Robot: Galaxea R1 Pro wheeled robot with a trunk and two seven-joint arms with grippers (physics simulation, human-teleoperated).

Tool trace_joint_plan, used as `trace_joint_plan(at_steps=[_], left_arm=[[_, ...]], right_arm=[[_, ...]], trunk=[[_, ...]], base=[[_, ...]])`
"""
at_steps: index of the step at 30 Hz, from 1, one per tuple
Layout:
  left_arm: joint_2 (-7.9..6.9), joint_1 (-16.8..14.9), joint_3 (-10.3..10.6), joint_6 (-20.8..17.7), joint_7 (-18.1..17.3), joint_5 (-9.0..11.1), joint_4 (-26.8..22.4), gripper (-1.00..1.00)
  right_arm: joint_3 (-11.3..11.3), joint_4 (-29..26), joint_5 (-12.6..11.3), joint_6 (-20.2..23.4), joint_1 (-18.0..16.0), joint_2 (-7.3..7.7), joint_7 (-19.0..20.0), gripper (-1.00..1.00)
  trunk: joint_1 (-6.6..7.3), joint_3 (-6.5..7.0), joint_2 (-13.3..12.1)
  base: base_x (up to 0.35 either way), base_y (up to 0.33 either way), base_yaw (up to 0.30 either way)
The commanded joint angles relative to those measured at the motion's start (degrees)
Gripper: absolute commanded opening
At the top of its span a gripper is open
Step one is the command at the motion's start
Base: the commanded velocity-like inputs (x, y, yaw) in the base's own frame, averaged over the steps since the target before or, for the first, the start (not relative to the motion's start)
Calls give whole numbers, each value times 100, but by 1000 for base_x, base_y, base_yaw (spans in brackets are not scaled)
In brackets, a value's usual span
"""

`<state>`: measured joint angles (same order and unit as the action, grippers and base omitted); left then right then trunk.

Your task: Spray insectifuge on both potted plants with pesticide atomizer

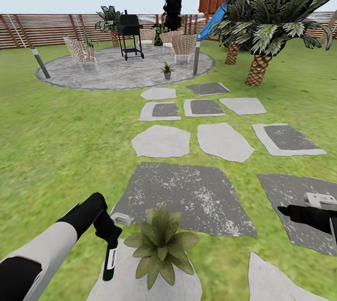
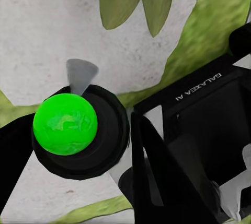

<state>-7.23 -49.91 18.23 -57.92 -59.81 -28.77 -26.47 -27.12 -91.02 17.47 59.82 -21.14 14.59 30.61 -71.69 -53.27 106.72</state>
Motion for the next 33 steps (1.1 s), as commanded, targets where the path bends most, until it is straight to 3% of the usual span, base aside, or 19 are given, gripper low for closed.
trace_joint_plan(at_steps=[1, 7, 24, 29, 33], left_arm=[[-12, 8, 14, -22, -58, -49, -7, -100], [-85, 150, 6, -18, -57, -52, 9, -100], [-255, 163, -24, -17, -37, -50, -15, -100], [-249, 158, -51, -23, 253, -45, -23, -100], [-238, 157, -66, -25, 359, -42, -24, -100]], right_arm=[[-4, -8, 58, 18, -5, 0, 59, 100], [-4, -8, 56, 18, -5, 0, 59, 100], [-4, -6, 56, 18, -5, 0, 59, 100], [-4, -7, 57, 18, -5, -1, 59, 100], [-4, -6, 59, 18, -5, 0, 59, 100]], trunk=[[1, -5, 2], [1, -5, 2], [1, -5, 2], [1, -5, 2], [-87, -77, 163]], base=[[0, 0, 0], [0, 0, 0], [0, 0, 0], [0, 0, 0], [0, 0, 0]])
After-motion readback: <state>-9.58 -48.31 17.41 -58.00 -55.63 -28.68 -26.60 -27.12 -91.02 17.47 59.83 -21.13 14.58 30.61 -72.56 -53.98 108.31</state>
